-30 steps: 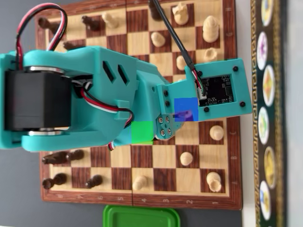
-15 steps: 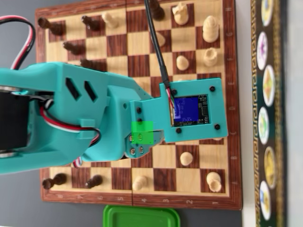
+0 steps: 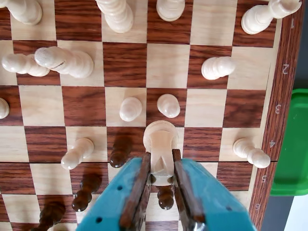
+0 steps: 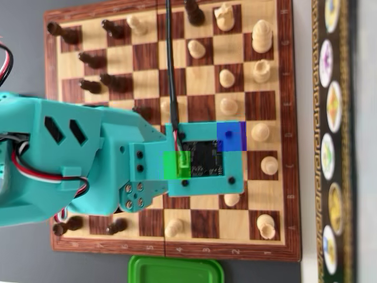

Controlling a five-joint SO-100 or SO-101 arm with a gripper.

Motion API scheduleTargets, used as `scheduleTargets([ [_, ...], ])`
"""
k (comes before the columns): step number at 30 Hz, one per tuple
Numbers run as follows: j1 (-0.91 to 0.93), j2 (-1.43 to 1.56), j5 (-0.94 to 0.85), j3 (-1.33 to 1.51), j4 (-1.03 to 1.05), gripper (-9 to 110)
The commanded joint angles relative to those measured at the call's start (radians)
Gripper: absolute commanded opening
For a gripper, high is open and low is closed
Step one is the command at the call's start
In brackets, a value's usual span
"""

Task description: Play chess

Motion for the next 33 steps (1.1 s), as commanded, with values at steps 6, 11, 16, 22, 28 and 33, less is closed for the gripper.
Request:
scheduleTargets([
  [6,0.052,0.087,0.000,0.041,0.002,7],
  [11,0.046,0.101,0.005,0.091,0.002,7],
  [16,0.048,0.100,-0.003,0.130,0.002,7],
  [22,0.038,0.092,-0.003,0.133,0.000,7],
  [28,0.040,0.034,-0.003,0.133,-0.009,7],
  [33,0.041,-0.006,-0.003,0.124,-0.009,7],
])
